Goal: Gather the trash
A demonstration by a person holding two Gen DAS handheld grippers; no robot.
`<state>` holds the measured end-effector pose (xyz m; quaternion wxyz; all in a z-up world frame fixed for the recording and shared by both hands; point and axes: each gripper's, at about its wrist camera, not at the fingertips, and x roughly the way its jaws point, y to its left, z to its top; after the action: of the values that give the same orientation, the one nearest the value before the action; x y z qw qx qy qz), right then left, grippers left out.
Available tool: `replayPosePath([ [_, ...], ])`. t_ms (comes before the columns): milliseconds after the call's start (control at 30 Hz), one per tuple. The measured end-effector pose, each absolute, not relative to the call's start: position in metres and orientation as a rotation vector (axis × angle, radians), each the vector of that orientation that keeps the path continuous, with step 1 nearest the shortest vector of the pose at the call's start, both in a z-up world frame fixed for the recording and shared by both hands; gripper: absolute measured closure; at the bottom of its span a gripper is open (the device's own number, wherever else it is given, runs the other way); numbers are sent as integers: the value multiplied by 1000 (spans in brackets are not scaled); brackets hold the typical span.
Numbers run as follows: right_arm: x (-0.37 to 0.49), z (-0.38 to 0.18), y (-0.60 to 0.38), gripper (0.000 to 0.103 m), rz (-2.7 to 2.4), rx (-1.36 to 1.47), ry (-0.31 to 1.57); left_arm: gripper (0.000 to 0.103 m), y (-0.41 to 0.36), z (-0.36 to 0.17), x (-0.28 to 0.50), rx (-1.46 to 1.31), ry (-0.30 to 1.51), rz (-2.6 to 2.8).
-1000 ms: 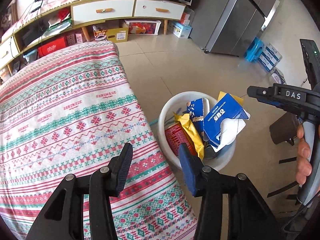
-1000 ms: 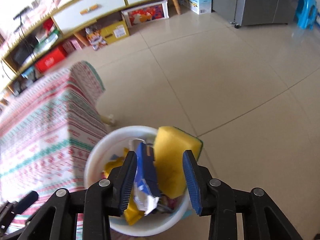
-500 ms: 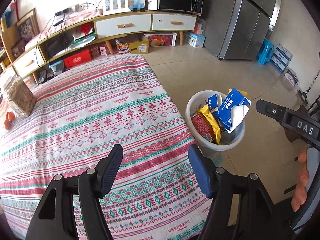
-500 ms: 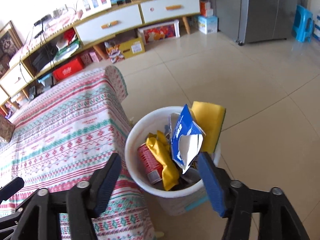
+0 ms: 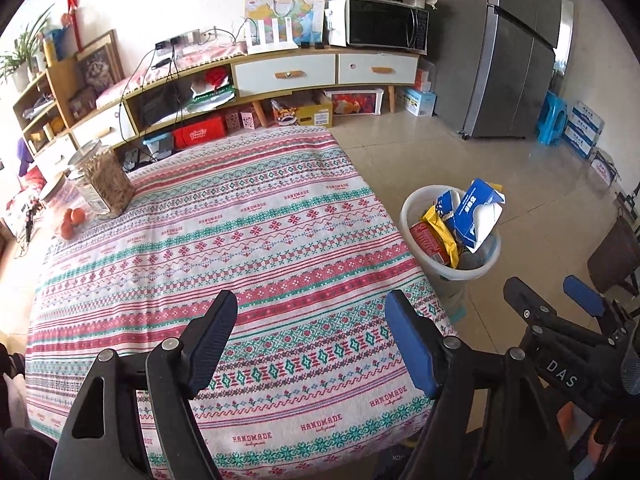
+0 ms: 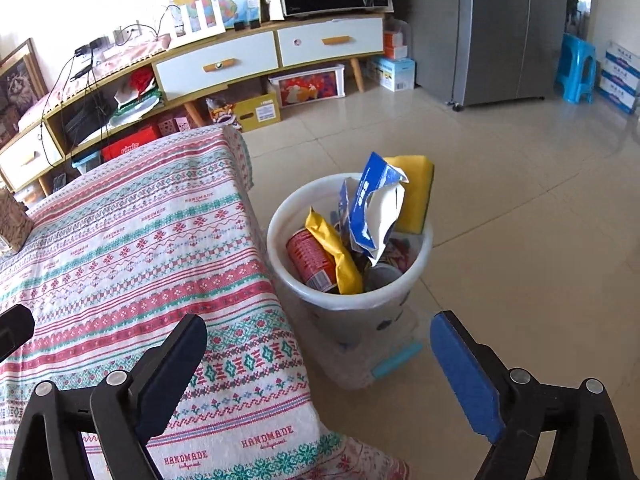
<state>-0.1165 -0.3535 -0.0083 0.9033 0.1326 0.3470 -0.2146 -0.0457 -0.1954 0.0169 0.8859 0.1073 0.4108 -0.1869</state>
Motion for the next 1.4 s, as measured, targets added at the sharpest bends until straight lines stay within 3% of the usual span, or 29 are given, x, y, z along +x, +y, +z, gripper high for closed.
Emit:
replayPosePath([
  [367, -129, -13, -334, 1, -461, 233, 699, 24, -177, 12, -55, 221, 835, -379],
  [1400, -122, -17, -330, 1, -464, 198, 718, 24, -189, 2, -51, 237, 848, -404],
])
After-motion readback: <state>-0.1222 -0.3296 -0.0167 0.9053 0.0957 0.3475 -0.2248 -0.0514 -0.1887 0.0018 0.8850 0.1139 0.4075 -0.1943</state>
